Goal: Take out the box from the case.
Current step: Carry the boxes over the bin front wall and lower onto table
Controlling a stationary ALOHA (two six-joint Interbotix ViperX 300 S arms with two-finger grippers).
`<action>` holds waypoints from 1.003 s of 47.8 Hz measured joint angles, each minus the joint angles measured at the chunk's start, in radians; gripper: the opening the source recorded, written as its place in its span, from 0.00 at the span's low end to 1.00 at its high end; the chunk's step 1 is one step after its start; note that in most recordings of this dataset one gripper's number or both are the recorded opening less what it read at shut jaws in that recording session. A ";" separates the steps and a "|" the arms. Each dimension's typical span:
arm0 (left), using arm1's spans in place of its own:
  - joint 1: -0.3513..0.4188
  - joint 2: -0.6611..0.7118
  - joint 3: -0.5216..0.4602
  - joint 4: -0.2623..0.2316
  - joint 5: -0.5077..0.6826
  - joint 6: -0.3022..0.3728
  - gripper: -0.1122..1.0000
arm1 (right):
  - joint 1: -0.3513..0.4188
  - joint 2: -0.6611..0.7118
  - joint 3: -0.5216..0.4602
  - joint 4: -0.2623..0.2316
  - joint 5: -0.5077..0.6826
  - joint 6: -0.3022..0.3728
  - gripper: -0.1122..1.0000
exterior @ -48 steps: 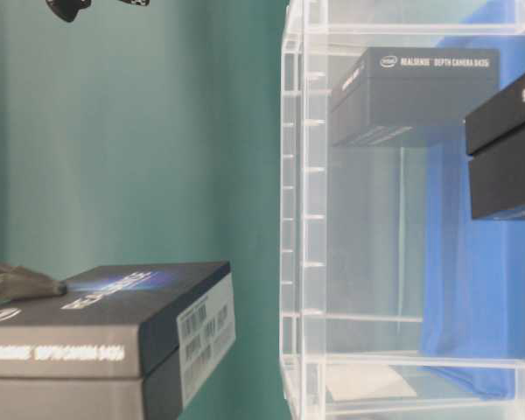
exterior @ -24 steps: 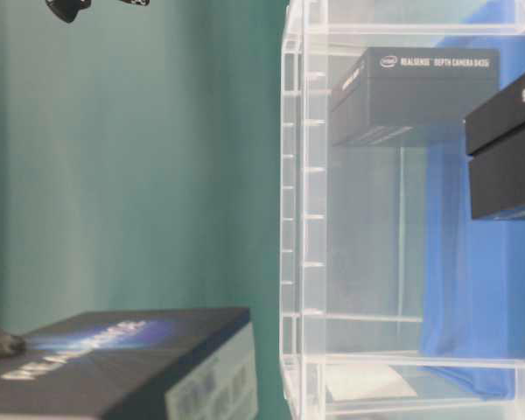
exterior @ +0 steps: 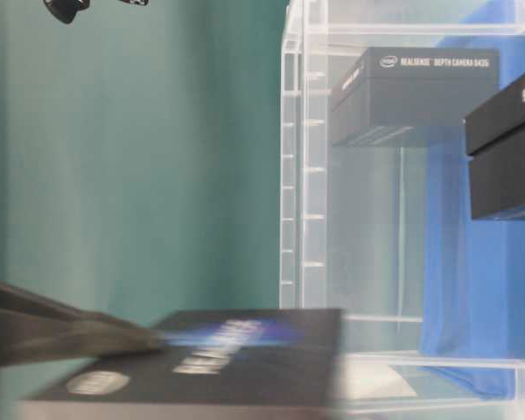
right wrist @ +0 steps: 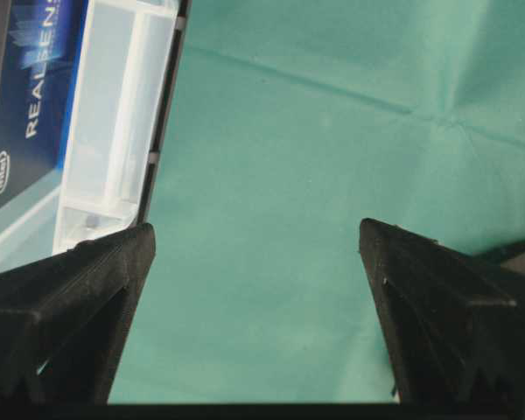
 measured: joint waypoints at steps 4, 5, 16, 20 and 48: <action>-0.005 -0.012 0.055 0.002 -0.040 -0.023 0.65 | 0.000 0.000 -0.002 0.000 0.000 0.000 0.93; -0.006 -0.017 0.071 0.002 -0.052 -0.026 0.65 | 0.000 0.002 -0.002 0.002 0.000 0.000 0.93; -0.018 -0.038 0.239 0.003 -0.202 -0.074 0.65 | 0.000 0.000 0.000 0.000 0.000 0.000 0.93; -0.023 -0.038 0.293 0.005 -0.265 -0.089 0.65 | 0.000 0.000 -0.002 0.000 0.002 0.000 0.93; -0.025 0.037 0.425 0.008 -0.440 -0.094 0.65 | 0.000 0.000 -0.002 0.000 0.000 0.000 0.93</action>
